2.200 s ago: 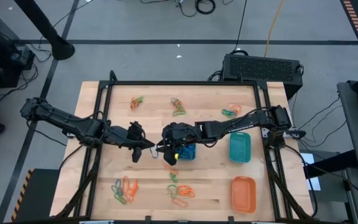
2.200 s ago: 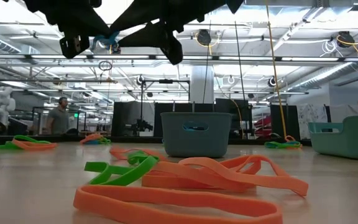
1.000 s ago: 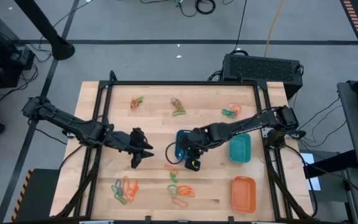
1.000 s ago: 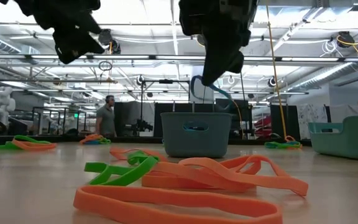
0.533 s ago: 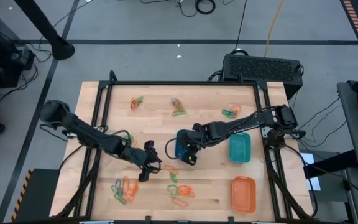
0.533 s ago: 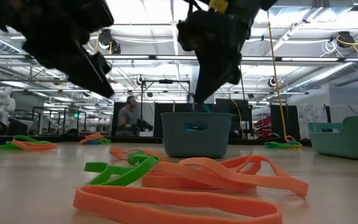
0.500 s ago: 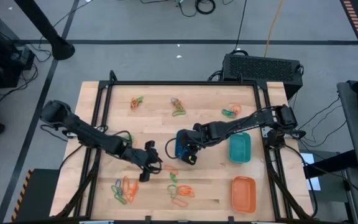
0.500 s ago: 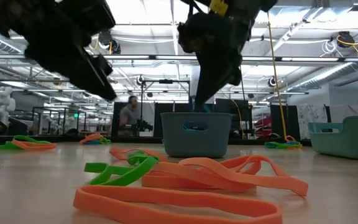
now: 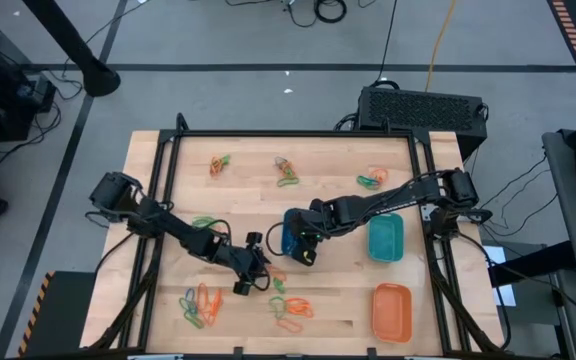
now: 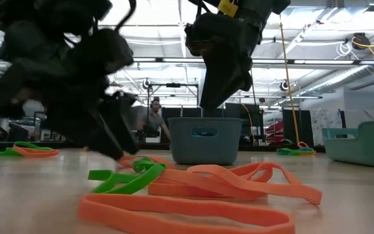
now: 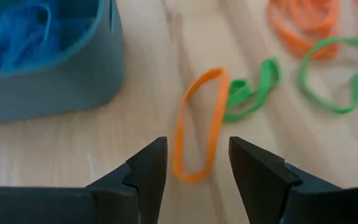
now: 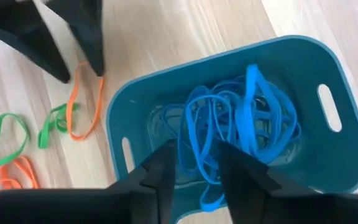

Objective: Sort rubber bands into baskets
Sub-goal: Put the orange rubberband into the orange bin, then put the blue rubberband into the blue bin

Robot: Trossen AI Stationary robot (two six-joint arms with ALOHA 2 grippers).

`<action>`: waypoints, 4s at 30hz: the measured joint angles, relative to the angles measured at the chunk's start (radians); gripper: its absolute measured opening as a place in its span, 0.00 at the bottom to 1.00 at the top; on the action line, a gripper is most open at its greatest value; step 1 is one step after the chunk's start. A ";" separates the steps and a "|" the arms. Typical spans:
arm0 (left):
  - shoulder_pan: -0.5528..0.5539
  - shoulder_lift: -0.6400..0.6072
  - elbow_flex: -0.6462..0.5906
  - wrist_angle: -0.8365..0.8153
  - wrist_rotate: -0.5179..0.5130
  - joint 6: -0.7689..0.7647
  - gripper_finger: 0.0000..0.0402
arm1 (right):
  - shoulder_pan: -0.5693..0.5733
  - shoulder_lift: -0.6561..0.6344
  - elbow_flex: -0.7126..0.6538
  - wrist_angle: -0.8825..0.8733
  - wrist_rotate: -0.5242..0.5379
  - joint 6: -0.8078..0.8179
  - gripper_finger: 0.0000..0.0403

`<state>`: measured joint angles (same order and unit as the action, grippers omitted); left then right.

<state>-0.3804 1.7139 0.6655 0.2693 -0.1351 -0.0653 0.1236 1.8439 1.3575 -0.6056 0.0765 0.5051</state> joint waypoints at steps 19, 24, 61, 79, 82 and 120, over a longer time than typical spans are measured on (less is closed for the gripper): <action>0.000 0.036 0.014 0.005 0.026 -0.049 0.03 | 0.068 -0.006 0.001 -0.035 -0.109 0.123 0.38; -0.033 -0.029 0.072 -0.022 0.019 -0.075 0.01 | 0.131 -0.006 0.001 0.009 -0.108 0.139 0.37; -0.148 0.098 0.195 0.199 0.110 0.018 0.10 | 0.360 -0.006 0.001 0.125 -0.103 0.542 0.37; -0.023 -0.037 0.195 -0.064 0.123 -0.244 0.45 | 0.345 -0.317 0.002 -0.172 0.297 0.345 0.37; 0.031 -0.143 0.195 -0.163 0.079 -0.244 0.45 | 0.294 -0.409 0.001 -0.330 0.387 0.318 0.37; 0.927 -0.551 0.055 -0.535 0.549 0.048 0.45 | -0.698 -0.012 0.001 -0.516 0.036 -0.158 0.37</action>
<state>0.5461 1.1630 0.7200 -0.2654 0.4140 -0.0175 -0.5745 1.8323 1.3586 -1.1213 0.1127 0.3466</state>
